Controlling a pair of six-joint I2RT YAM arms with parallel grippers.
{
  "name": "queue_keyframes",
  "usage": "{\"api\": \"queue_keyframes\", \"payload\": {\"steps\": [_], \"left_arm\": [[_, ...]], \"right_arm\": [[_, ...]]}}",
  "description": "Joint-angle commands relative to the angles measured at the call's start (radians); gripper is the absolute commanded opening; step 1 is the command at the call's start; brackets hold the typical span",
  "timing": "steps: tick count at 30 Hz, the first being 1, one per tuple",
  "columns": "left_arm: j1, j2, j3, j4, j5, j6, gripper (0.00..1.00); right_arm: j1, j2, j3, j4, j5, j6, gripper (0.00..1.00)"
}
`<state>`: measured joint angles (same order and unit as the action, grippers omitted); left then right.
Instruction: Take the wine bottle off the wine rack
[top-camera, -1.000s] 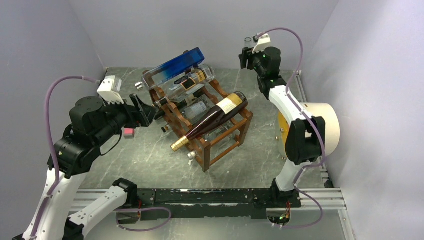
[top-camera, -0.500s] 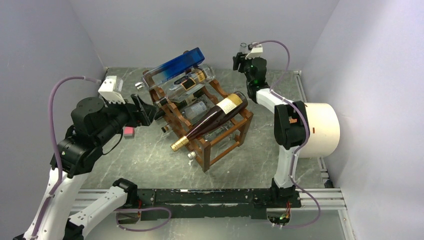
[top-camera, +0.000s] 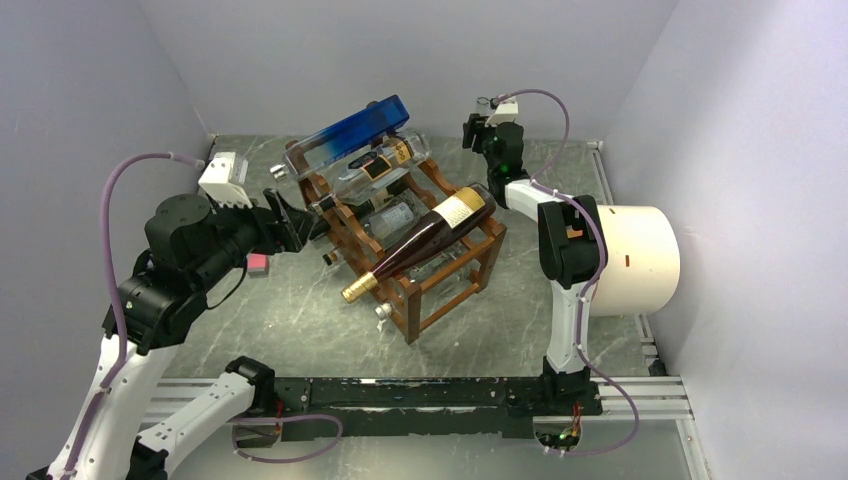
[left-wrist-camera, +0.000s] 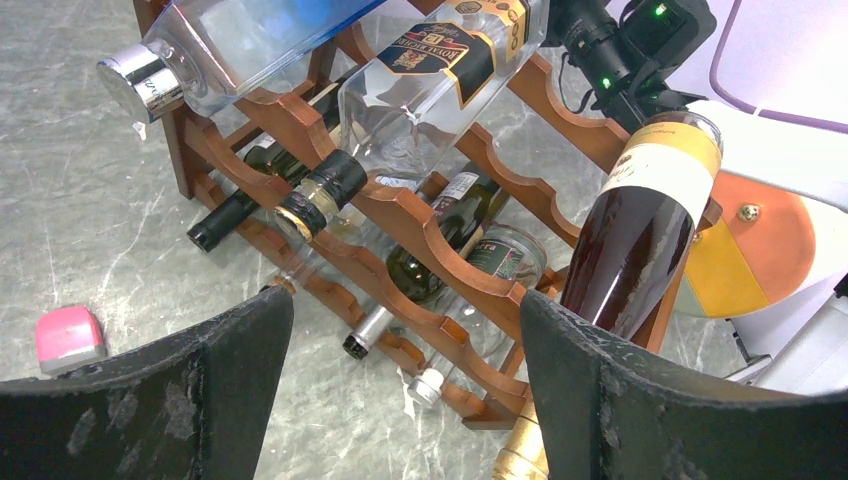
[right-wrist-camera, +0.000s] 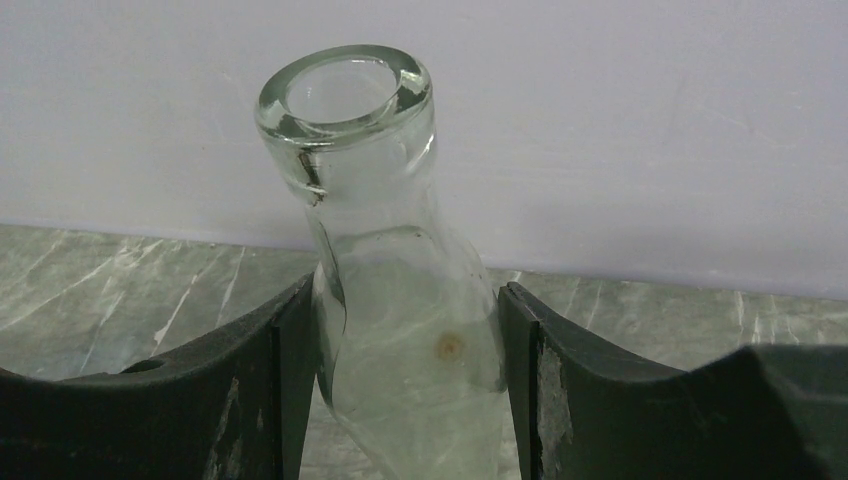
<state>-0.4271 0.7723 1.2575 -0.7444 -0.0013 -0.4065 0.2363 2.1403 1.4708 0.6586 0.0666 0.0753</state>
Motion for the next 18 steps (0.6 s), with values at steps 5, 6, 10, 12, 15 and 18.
{"api": "queue_keyframes", "payload": {"steps": [5,6,10,12,15,18], "left_arm": [[0.0,-0.002,0.015,0.028,-0.014,0.008,0.87],[-0.002,-0.003,0.017,0.025,-0.013,0.007,0.87],[-0.001,-0.011,0.022,0.018,-0.01,0.003,0.87],[-0.001,-0.014,0.023,0.016,-0.011,0.003,0.87],[0.0,-0.013,0.03,0.008,-0.007,0.003,0.87],[0.0,-0.015,0.033,0.005,-0.006,0.002,0.87]], "right_arm": [[-0.003,-0.008,-0.039,0.164,-0.028,-0.006,0.16],[-0.004,-0.008,-0.041,0.16,-0.029,-0.006,0.21],[-0.004,-0.014,-0.056,0.155,-0.034,-0.019,0.43],[-0.003,-0.015,-0.044,0.126,-0.035,-0.021,0.5],[-0.002,-0.031,-0.035,0.098,-0.029,-0.025,0.62],[-0.003,-0.043,-0.01,0.042,-0.03,-0.034,0.82]]}}
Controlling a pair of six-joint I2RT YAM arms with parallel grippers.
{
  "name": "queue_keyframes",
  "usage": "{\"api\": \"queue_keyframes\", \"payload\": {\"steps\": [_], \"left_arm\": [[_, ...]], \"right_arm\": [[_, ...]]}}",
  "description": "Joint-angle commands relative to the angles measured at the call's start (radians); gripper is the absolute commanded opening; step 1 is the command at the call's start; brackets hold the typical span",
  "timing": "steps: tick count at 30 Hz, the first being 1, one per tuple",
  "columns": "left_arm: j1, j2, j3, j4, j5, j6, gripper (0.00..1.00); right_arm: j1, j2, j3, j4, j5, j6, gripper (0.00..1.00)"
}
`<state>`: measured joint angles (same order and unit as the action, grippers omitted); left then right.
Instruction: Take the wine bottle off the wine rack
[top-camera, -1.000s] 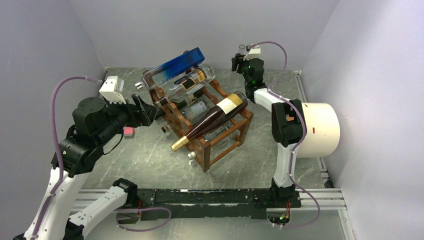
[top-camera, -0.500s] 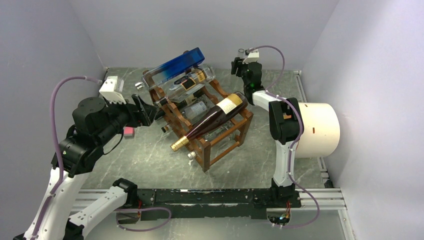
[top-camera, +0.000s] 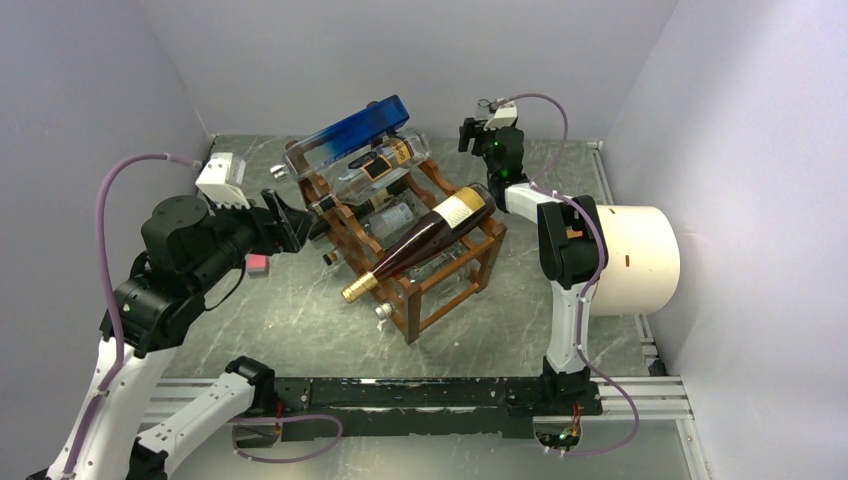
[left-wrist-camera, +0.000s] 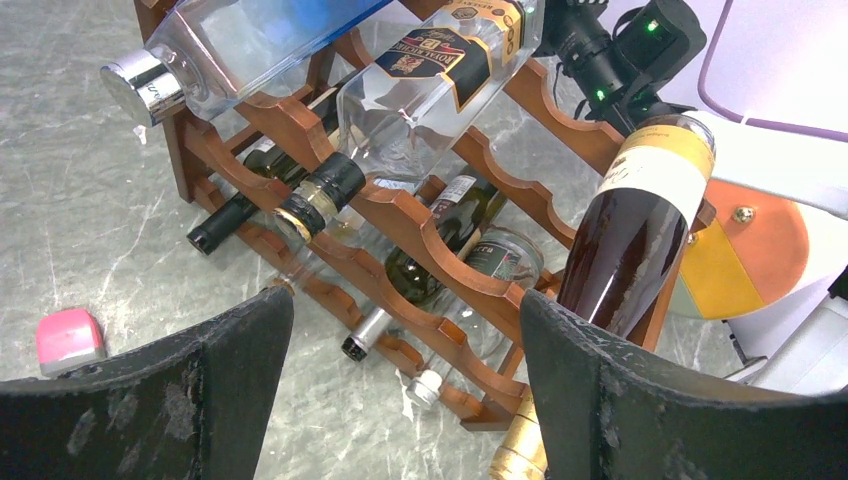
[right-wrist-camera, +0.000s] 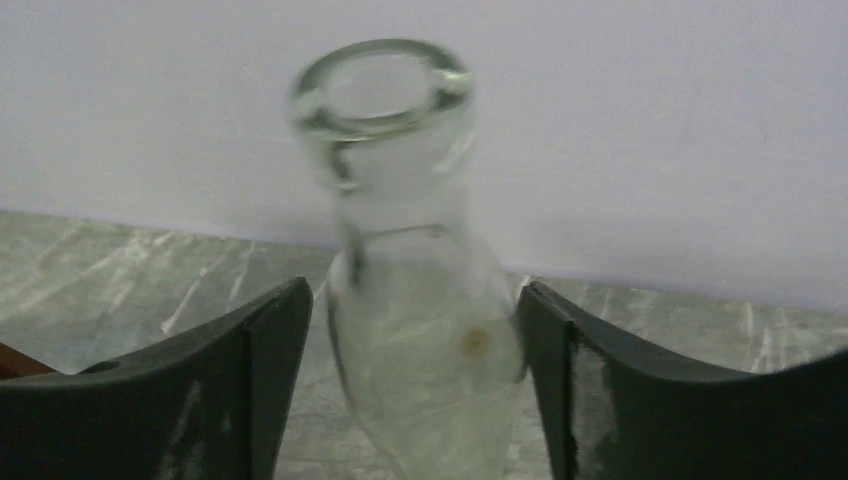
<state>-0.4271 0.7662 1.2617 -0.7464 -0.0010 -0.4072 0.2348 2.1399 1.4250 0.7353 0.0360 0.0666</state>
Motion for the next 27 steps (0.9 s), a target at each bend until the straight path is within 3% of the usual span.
{"api": "queue_keyframes", "payload": {"steps": [1,3,11,19,26,27], "left_arm": [[-0.001,-0.011,0.028,0.007,-0.006,0.002,0.87],[-0.001,-0.015,0.023,0.006,-0.005,-0.002,0.87],[-0.001,-0.025,0.01,-0.008,0.007,-0.022,0.87],[-0.002,-0.006,-0.001,-0.041,0.035,-0.054,0.87],[-0.001,0.012,-0.036,-0.062,0.062,-0.096,0.87],[0.0,0.019,-0.041,-0.062,0.068,-0.099,0.91]], "right_arm": [[0.0,-0.047,0.045,-0.057,-0.004,-0.032,0.92],[-0.001,-0.067,0.051,-0.097,0.0,-0.037,1.0],[-0.003,-0.186,0.026,-0.194,0.023,-0.067,1.0],[-0.02,-0.273,0.139,-0.464,0.028,-0.091,1.0],[-0.025,-0.444,0.089,-0.575,0.025,-0.179,0.99],[-0.024,-0.472,0.079,-0.593,0.019,-0.207,0.99]]}}
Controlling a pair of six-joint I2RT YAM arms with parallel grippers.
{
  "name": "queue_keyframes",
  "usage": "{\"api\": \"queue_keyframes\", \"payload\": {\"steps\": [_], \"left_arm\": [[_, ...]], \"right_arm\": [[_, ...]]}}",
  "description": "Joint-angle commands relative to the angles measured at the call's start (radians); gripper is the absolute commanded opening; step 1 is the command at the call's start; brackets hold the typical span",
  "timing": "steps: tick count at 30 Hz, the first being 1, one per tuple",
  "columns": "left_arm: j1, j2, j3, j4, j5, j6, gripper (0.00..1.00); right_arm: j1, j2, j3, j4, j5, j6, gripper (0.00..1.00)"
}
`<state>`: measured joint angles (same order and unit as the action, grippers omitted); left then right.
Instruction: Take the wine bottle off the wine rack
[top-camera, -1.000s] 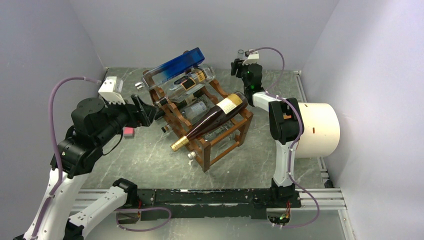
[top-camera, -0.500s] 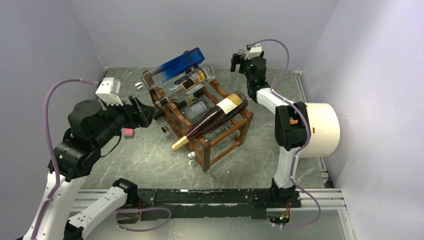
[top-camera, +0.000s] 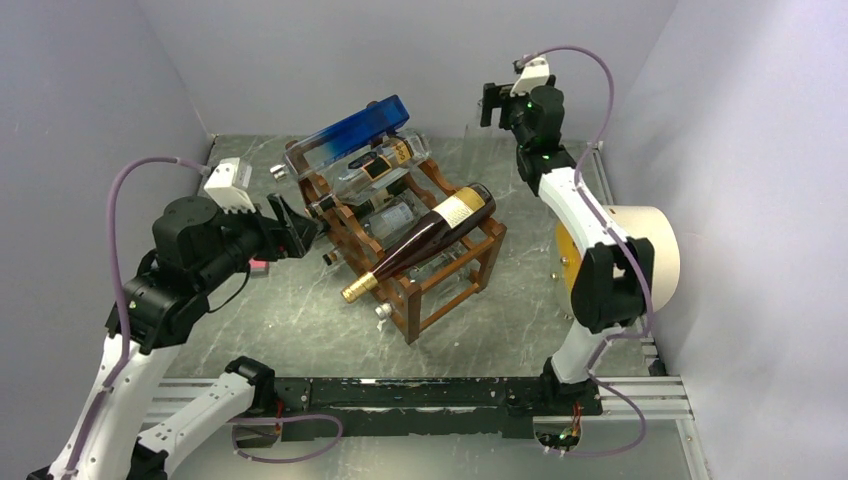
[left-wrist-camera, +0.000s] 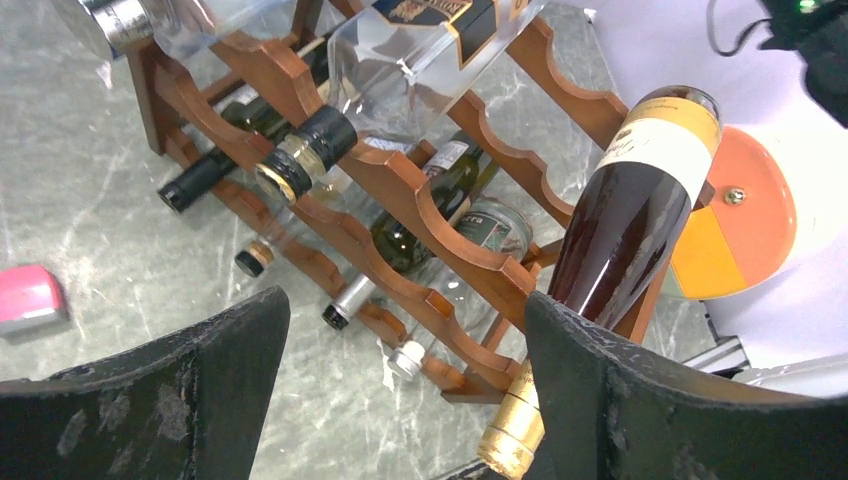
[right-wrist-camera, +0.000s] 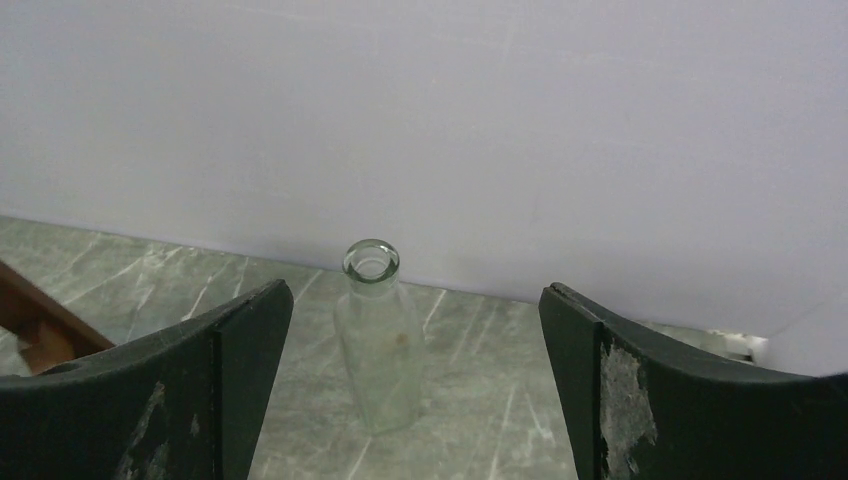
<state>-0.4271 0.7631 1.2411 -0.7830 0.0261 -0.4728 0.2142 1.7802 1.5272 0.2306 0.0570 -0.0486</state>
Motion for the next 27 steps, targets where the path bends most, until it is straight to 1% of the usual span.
{"api": "queue_keyframes", "payload": {"steps": [1,5,7,8,10,12,15,18,22,24,27], "left_arm": [[-0.001,0.029,-0.027,-0.021,0.054,-0.036,0.94],[-0.001,0.055,-0.055,0.004,0.072,-0.041,0.96],[0.0,0.075,-0.058,0.004,0.064,-0.045,0.96],[0.0,0.086,-0.059,0.006,0.06,-0.047,0.96],[-0.001,0.101,-0.057,0.006,0.036,-0.06,0.97],[0.0,0.098,-0.055,0.007,0.003,-0.091,0.97],[-0.002,0.061,-0.077,0.048,0.0,-0.112,0.98],[-0.001,0.03,-0.087,0.055,-0.002,-0.121,0.98],[-0.001,0.013,-0.082,0.029,-0.01,-0.118,0.98],[0.0,0.004,-0.078,0.022,-0.003,-0.115,0.98],[-0.002,-0.016,-0.076,0.023,0.001,-0.11,0.99]], "right_arm": [[-0.001,-0.14,-0.034,-0.105,-0.017,-0.121,0.99],[0.014,-0.251,-0.093,-0.144,-0.043,-0.205,1.0],[0.032,-0.301,-0.116,-0.163,-0.122,-0.264,1.0],[0.046,-0.32,-0.119,-0.184,-0.181,-0.316,1.0],[0.098,-0.342,-0.109,-0.235,-0.209,-0.41,1.0],[0.171,-0.348,-0.084,-0.322,-0.204,-0.535,1.0],[0.29,-0.333,-0.032,-0.459,-0.216,-0.732,1.0],[0.41,-0.307,0.031,-0.595,-0.286,-0.872,1.0],[0.495,-0.265,0.119,-0.722,-0.328,-1.026,1.0],[0.521,-0.225,0.181,-0.826,-0.316,-1.112,1.0],[0.552,-0.137,0.303,-0.974,-0.274,-1.16,1.0]]}}
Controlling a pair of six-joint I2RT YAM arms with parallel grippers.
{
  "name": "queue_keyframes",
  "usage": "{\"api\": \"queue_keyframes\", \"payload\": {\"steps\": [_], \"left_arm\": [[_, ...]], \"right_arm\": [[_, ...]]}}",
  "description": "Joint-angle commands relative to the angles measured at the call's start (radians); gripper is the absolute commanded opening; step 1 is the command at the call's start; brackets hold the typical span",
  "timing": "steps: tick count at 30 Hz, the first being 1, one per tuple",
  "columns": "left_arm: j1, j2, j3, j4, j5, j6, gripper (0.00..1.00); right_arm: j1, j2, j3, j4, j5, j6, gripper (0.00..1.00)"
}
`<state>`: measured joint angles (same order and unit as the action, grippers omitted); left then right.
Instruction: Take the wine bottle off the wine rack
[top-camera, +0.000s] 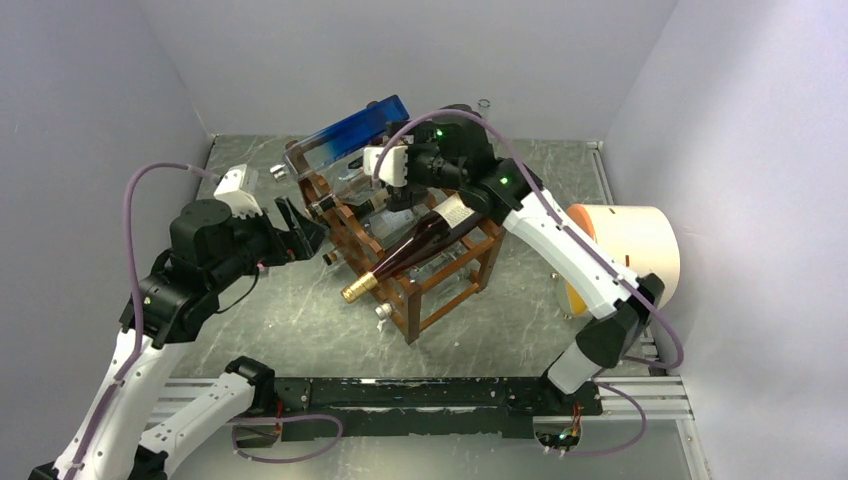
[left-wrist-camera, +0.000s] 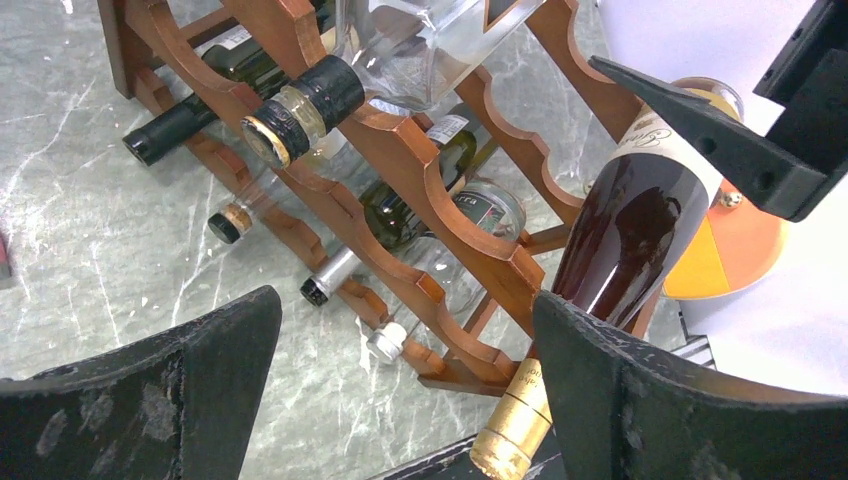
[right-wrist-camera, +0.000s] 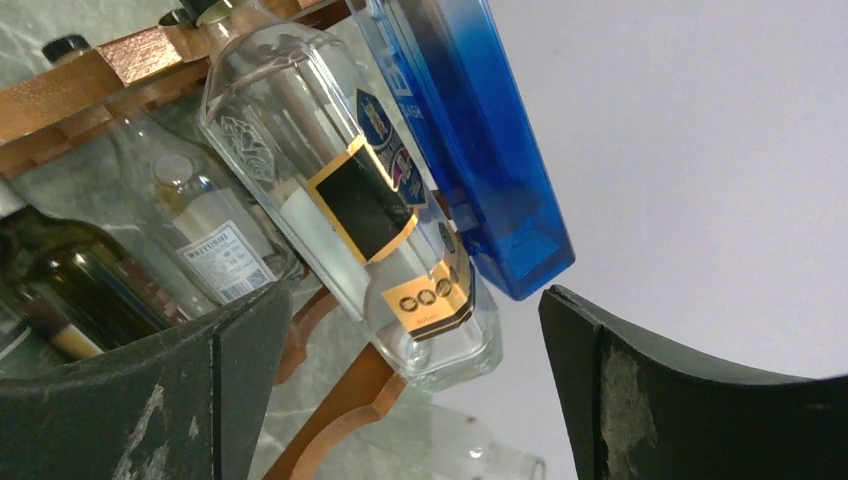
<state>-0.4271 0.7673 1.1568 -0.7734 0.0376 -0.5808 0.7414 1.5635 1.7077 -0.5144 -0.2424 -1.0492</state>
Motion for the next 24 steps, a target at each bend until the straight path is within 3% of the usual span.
{"api": "queue_keyframes", "payload": {"steps": [1,4,10,15,18,24], "left_arm": [[-0.001,-0.024,0.006,0.017,-0.011,-0.001,1.0],[0.0,-0.025,-0.008,0.026,-0.017,0.008,0.99],[-0.001,0.045,-0.03,0.081,-0.01,0.014,1.0],[0.033,0.052,-0.068,0.216,0.071,-0.014,1.0],[0.151,0.038,-0.13,0.275,0.165,-0.046,0.99],[0.46,-0.03,-0.358,0.564,0.576,-0.195,1.0]], "right_arm": [[0.037,0.104,0.157,-0.266,0.038,-0.167,1.0],[0.063,0.126,0.189,-0.27,0.057,-0.17,1.0],[0.082,0.04,0.065,-0.038,-0.002,-0.095,1.0],[0.089,-0.034,-0.053,0.083,-0.025,-0.075,1.0],[0.09,-0.08,-0.105,0.114,-0.018,-0.069,1.0],[0.09,-0.169,-0.215,0.198,-0.025,-0.058,1.0]]}}
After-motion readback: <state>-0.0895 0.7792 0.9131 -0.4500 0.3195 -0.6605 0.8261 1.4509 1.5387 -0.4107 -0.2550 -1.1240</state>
